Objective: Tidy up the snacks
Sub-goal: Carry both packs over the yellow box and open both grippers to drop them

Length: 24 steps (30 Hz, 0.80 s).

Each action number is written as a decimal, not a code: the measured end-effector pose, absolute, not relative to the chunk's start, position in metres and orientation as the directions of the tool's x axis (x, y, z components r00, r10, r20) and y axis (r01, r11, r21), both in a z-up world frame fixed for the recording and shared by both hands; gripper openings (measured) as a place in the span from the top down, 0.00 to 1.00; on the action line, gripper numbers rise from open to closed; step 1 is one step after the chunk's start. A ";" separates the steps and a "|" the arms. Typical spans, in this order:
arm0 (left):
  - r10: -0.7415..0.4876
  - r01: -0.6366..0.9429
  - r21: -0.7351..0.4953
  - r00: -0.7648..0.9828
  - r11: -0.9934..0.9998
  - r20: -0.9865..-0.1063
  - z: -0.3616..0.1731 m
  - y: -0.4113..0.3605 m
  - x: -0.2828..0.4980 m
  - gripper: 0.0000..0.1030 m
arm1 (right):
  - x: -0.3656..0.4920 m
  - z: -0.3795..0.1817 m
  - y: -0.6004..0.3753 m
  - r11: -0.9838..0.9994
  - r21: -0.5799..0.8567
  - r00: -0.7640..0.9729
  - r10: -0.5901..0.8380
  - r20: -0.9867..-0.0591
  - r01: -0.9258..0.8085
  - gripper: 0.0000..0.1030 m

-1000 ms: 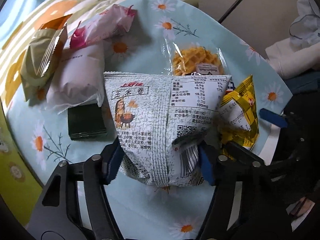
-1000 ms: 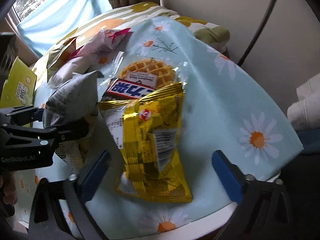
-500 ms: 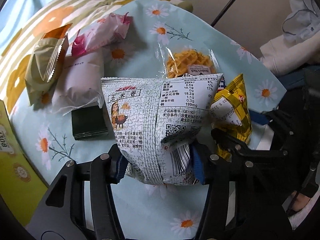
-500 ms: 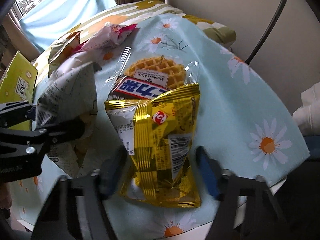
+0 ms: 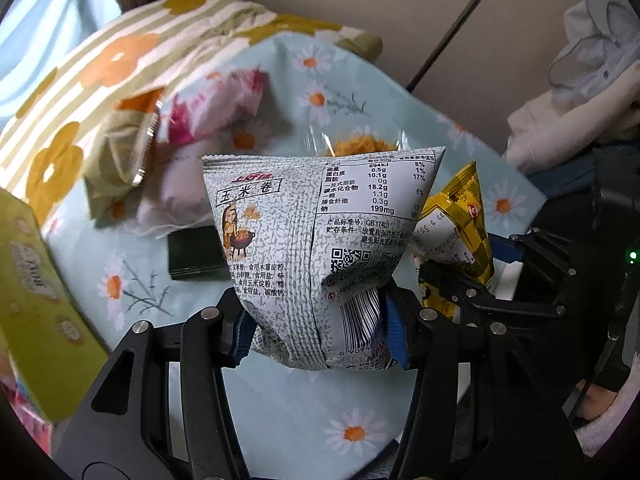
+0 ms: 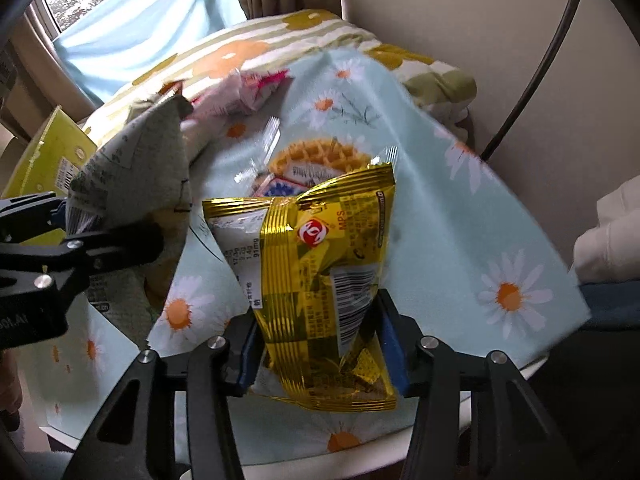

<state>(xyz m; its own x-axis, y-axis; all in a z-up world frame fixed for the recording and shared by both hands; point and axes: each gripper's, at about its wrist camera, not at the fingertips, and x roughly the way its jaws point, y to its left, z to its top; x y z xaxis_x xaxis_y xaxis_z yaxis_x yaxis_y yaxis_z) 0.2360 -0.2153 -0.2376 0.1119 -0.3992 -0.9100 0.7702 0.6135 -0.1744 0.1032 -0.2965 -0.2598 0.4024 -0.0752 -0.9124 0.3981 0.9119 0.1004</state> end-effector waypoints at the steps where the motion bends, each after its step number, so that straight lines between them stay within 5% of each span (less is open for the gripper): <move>1: -0.411 0.764 -0.178 0.123 0.621 -0.903 -0.230 -0.212 0.236 0.52 | 0.103 -0.253 -0.297 0.915 0.099 0.412 -0.078 -0.908 0.391 0.55; 13: -0.495 0.638 -0.182 0.355 0.748 -0.793 -0.128 -0.153 0.251 0.52 | 0.141 -0.149 -0.287 0.972 0.098 0.596 -0.050 -0.801 0.214 0.54; 24: -0.401 0.415 -0.179 0.545 0.892 -0.736 -0.083 -0.042 0.275 0.52 | 0.213 -0.097 -0.194 0.991 0.095 0.668 0.132 -0.733 -0.091 0.54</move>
<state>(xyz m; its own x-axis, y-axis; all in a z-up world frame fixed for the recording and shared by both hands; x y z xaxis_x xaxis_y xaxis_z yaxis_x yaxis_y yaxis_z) 0.2745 -0.0419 -0.0828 0.5448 -0.4011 -0.7364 0.4150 0.8921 -0.1789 0.2131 -0.1942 -0.0972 0.6679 0.1316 -0.7325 -0.0908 0.9913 0.0954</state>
